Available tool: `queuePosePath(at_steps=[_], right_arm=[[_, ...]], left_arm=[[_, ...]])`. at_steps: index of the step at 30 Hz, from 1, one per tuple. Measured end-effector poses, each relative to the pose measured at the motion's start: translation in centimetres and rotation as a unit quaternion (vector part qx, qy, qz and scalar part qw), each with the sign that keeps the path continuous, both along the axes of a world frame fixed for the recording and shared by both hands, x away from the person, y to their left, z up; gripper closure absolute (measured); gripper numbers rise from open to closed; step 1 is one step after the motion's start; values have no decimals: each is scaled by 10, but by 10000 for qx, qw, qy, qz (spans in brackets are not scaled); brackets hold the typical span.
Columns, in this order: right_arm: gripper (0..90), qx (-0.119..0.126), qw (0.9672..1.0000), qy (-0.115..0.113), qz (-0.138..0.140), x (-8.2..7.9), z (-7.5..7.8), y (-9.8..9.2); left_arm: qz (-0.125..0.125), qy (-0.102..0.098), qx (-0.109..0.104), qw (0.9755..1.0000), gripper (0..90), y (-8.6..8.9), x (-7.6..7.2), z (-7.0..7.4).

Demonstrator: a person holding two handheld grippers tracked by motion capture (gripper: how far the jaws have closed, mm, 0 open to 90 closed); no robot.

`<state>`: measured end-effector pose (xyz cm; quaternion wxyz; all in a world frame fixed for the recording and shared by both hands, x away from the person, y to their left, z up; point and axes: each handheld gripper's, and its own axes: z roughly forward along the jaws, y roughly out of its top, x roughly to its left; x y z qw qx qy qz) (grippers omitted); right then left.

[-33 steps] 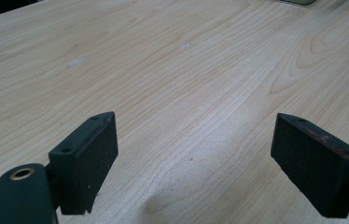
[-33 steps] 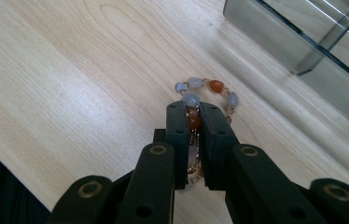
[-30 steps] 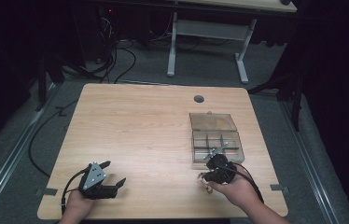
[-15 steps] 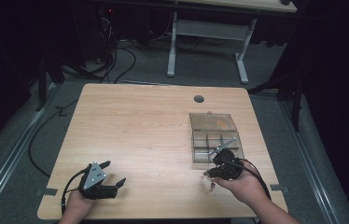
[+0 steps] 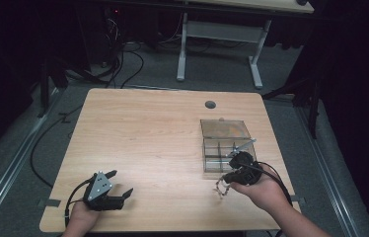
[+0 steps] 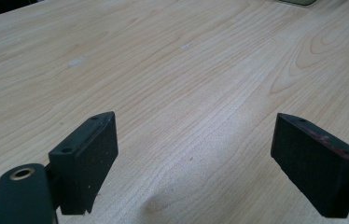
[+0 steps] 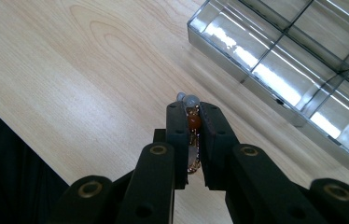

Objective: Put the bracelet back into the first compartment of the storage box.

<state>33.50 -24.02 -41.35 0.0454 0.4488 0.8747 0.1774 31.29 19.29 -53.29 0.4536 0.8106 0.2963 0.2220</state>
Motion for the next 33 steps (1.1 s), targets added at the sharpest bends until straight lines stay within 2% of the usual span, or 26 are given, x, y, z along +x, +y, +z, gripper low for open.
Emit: queuePosePath(at_steps=[5, 10, 17, 26, 30, 33], right_arm=[[835, -75, 9999, 42, -67, 2, 10, 0], [835, -119, 9999, -3, 3, 6, 19, -2], [835, -113, 9999, 27, -27, 11, 30, -3], [835, -143, 9999, 53, -52, 25, 46, -3], [835, -104, 9998, 155, -60, 31, 51, -2], [835, -191, 9997, 149, -54, 36, 54, -1]], left_arm=[[0, 1, 0, 10000, 154, 0, 0, 0], [-1, 1, -2, 10000, 154, 0, 0, 0], [-1, -2, 1, 10000, 154, 0, 0, 0], [-3, -2, -4, 10000, 154, 0, 0, 0], [0, -6, -8, 10000, 154, 0, 0, 0], [-1, 2, -9, 10000, 154, 0, 0, 0]])
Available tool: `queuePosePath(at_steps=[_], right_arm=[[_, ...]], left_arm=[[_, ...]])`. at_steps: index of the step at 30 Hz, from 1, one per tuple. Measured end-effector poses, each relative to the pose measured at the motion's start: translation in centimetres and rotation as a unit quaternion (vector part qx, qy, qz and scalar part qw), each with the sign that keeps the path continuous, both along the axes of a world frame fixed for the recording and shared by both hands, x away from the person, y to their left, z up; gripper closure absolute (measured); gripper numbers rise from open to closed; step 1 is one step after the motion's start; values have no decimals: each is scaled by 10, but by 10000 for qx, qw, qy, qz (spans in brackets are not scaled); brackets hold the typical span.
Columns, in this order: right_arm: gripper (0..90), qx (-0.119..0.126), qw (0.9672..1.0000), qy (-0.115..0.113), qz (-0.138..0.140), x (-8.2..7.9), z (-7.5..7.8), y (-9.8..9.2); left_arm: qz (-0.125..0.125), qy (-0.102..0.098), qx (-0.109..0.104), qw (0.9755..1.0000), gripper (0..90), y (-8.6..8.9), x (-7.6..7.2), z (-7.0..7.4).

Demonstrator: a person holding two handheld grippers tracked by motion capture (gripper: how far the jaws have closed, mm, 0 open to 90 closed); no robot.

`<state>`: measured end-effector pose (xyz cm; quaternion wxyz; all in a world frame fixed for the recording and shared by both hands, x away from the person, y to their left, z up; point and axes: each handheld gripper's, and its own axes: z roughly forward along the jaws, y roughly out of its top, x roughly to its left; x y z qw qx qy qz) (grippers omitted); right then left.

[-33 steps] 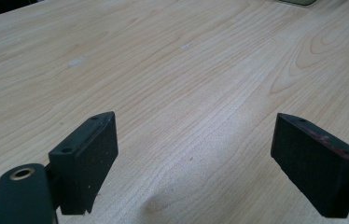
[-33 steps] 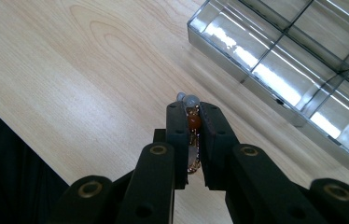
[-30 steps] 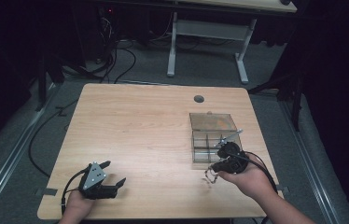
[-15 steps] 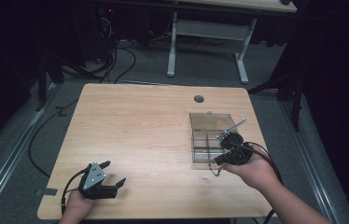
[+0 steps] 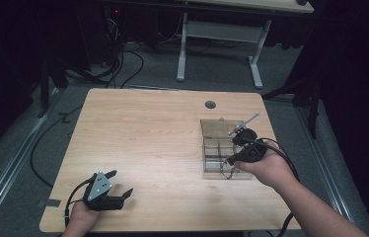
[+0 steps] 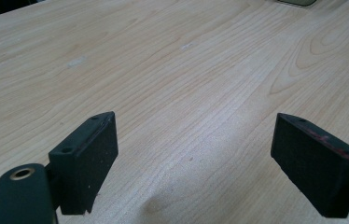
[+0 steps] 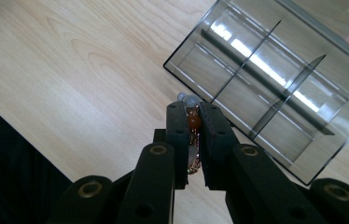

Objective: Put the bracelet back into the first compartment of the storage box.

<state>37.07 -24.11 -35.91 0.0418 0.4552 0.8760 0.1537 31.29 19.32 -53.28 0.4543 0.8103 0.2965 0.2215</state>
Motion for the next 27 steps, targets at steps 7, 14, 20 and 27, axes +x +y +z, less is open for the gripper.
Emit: queuePosePath(at_steps=[7, 14, 20, 27], right_arm=[[835, -37, 9999, -85, -40, 12, 2, 0], [835, -39, 9999, -49, -109, 25, -1, 3], [835, -22, 9999, -8, -138, 40, -7, 6], [835, -28, 9999, -52, -136, 55, -10, 9]], left_arm=[[1, -4, 1, 10000, 154, 0, 0, 0], [2, 4, -3, 10000, 154, 0, 0, 0], [-1, 3, -3, 10000, 154, 0, 0, 0], [-6, 5, -7, 10000, 154, 0, 0, 0]])
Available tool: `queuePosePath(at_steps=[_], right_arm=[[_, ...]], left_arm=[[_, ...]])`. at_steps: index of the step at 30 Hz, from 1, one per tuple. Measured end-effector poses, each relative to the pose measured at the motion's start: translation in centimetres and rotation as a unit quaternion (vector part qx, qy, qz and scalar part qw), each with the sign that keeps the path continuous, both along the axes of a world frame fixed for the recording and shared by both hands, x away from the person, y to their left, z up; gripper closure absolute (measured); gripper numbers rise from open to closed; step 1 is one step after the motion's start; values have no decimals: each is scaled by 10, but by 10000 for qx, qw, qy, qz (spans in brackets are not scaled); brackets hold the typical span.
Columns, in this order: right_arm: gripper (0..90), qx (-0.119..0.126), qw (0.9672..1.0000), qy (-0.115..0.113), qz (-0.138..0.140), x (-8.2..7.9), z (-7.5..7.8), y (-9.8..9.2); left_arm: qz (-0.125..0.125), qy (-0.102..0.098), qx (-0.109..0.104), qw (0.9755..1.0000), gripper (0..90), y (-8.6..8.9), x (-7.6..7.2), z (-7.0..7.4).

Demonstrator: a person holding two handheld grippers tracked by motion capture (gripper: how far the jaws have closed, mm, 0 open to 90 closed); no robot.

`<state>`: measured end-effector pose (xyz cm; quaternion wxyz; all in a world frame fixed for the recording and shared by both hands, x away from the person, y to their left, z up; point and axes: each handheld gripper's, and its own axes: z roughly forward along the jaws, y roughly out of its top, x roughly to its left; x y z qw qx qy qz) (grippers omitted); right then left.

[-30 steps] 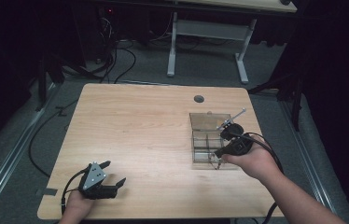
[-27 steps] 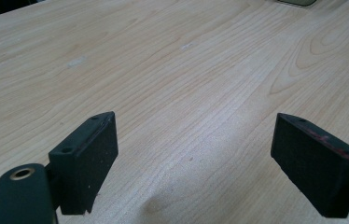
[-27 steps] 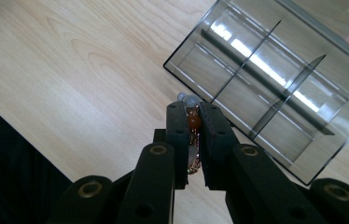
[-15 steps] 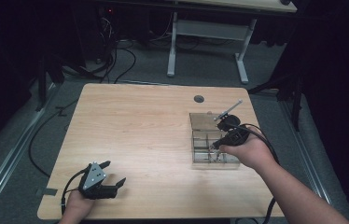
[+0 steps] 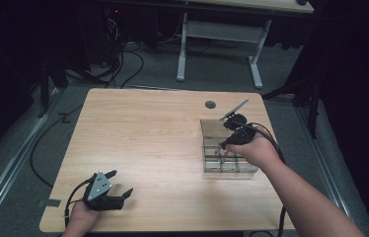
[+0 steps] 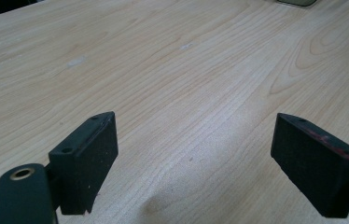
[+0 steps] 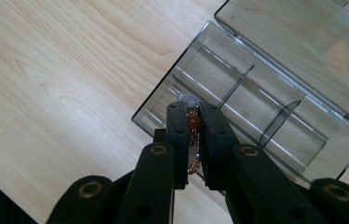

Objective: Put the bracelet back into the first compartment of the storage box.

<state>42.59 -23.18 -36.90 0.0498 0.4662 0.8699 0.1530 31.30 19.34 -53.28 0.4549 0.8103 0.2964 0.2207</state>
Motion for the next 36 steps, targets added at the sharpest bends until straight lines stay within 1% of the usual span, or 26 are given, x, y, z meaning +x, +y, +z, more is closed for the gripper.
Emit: queuePosePath(at_steps=[7, 9, 10, 13, 15, 19, 20, 22, 24, 28, 32, 34, 36], right_arm=[[835, 39, 10000, -3, -20, 13, -2, 3], [835, 29, 10000, 2, 2, 15, -3, 4], [835, 26, 10000, 32, 17, 18, -4, 6], [835, 3, 10000, 45, -1, 21, -5, 7], [835, -12, 10000, 54, 43, 25, -6, 9], [835, -43, 10000, 71, 2, 29, -6, 11], [835, -59, 10000, 37, 49, 31, -6, 11], [835, -67, 10000, 55, 29, 32, -6, 11], [835, -68, 10000, 55, 22, 36, -7, 10], [835, -86, 9999, 78, -68, 40, -10, 11], [835, -112, 9999, 63, -55, 44, -14, 12], [835, -172, 9998, 83, -60, 47, -19, 15], [835, -175, 9998, 49, -44, 49, -20, 15]], left_arm=[[3, -1, -2, 10000, 154, 0, 0, 0], [2, -1, -1, 10000, 154, 0, 0, 0], [1, -2, 0, 10000, 154, 0, 0, 0], [-1, -1, -2, 10000, 154, 0, 0, 0], [-5, 8, 3, 10000, 154, 0, 0, 0], [-10, 9, -2, 10000, 154, 0, 0, 0], [-9, 11, -4, 10000, 154, 0, 0, 0], [-11, 11, -4, 10000, 154, 0, 0, 0], [-15, 10, -7, 10000, 154, 0, 0, 0], [-18, 14, 2, 10000, 154, 1, 0, 0], [-19, 11, 1, 10000, 154, 1, 0, 0], [-16, 11, 5, 10000, 154, 1, 0, 0], [-20, 6, 5, 10000, 154, 1, 0, 0]])
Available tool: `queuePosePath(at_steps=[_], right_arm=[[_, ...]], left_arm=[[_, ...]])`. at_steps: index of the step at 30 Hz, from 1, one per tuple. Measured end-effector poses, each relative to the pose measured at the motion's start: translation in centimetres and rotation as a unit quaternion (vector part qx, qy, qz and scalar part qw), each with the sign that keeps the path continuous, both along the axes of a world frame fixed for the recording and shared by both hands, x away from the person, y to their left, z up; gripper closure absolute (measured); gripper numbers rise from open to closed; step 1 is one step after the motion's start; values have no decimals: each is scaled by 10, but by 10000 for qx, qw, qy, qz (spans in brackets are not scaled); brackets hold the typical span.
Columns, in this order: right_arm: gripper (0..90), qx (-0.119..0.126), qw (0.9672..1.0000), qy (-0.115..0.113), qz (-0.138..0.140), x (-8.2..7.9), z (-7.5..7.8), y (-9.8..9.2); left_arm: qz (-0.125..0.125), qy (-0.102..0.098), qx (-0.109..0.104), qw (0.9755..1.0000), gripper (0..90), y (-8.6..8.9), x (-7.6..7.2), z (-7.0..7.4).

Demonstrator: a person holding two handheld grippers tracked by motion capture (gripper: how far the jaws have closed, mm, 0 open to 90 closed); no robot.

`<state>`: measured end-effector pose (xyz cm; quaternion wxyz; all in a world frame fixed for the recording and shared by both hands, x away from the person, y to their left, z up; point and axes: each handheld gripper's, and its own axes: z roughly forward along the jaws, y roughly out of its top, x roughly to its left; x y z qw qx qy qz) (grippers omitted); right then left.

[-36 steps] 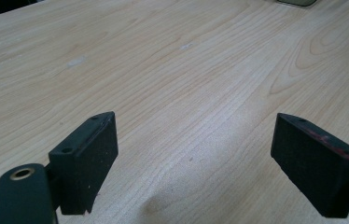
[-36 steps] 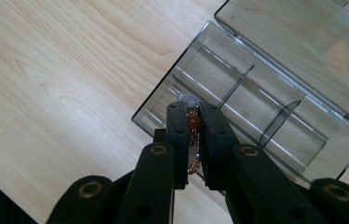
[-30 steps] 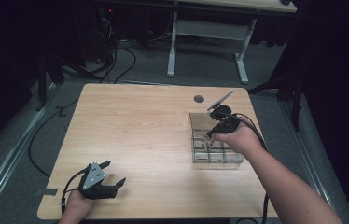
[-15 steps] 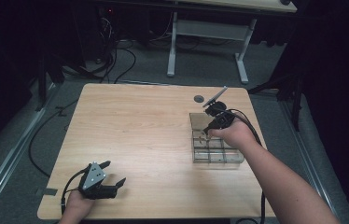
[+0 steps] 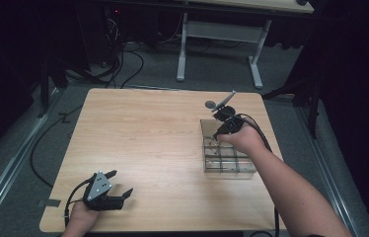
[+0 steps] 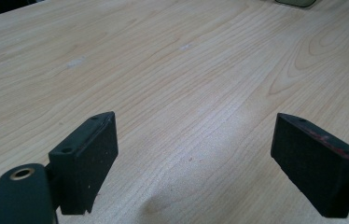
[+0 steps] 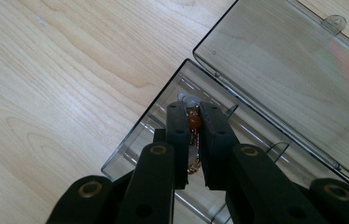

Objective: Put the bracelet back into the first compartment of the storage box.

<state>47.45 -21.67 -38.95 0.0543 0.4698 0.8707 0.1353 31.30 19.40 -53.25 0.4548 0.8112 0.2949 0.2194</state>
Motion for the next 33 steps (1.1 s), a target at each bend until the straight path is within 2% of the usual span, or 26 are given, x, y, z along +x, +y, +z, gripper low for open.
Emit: queuePosePath(at_steps=[12, 22, 33], right_arm=[[835, 13, 9999, 11, -104, 6, -16, 2], [835, 126, 9997, 61, -224, 11, -44, 4], [834, 159, 9991, 244, -295, 13, -71, 1]], left_arm=[[-1, -2, -2, 10000, 154, 0, 0, 0], [1, 3, -1, 10000, 154, 0, 0, 0], [6, -2, -12, 10000, 154, 0, 0, 0]])
